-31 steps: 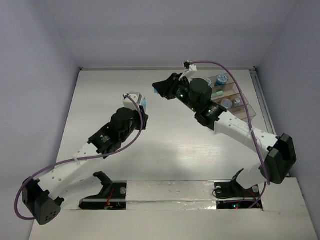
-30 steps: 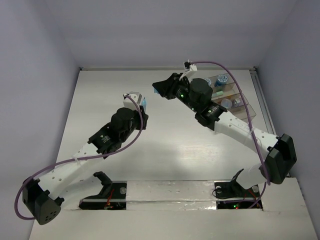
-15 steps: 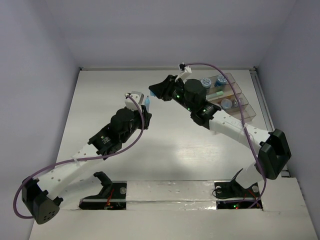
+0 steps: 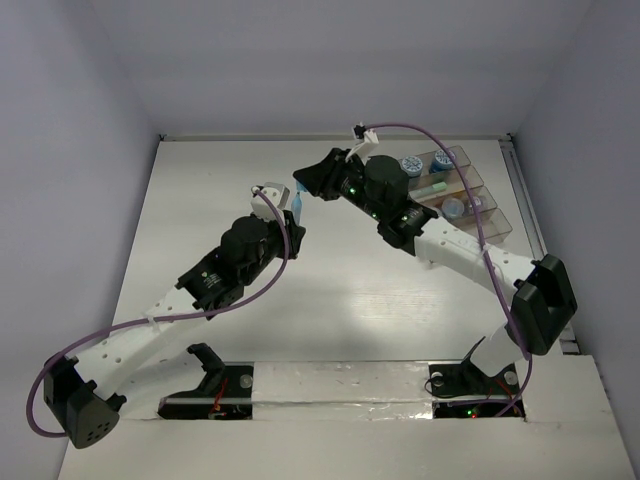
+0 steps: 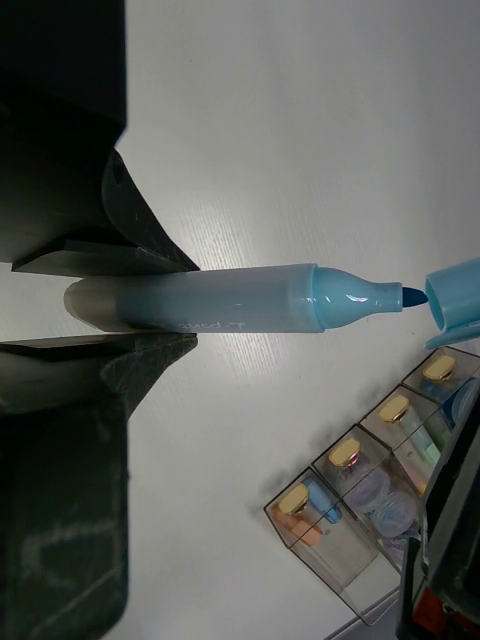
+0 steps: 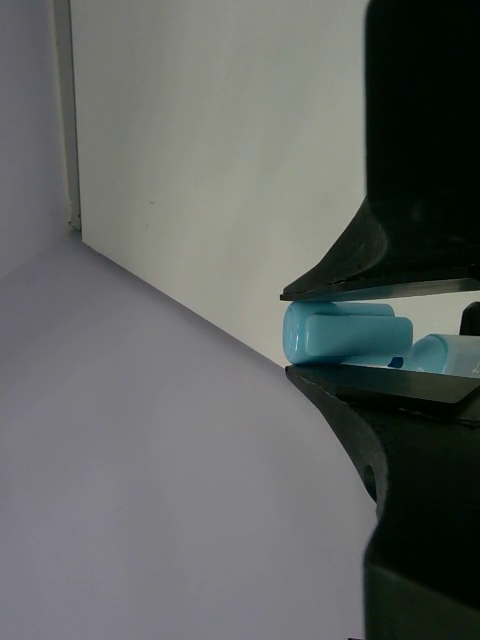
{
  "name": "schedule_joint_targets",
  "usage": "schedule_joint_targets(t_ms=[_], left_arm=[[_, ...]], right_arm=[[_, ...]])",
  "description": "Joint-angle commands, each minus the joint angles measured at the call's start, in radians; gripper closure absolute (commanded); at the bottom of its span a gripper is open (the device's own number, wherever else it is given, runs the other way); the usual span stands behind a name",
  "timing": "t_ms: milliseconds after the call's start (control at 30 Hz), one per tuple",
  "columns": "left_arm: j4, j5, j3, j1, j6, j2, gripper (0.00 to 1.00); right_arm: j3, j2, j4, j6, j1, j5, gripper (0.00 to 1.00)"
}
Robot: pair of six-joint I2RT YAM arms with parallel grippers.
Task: Sort the stationery into containers
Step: Close the pen cap on the pen.
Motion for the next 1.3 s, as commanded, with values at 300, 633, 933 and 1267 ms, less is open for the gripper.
schedule_joint_targets(t_ms=[300,633,933,1267], left_arm=[[0.051,0.002,0.035,-0.007,0.012,-0.007,1.00],[0.035,-0.052,0.045,-0.007,-0.002,-0.012,1.00],[0.035,-0.075,0.039,-0.007,-0.014,-0.026,1.00],[0.036,-0.076,0.035,-0.007,-0.024,-0.032,1.00]], right_arm=[[0.041,0.001,0.060,-0.017,0.034,-0.002,0.95],[0.030,-0.003,0.035,-0.093,0.113,0.160,0.96],[0.022,0.000,0.034,-0.136,0.147,0.286,0.96],[0.021,0.010,0.043,-0.178,0.187,0.375,0.96]])
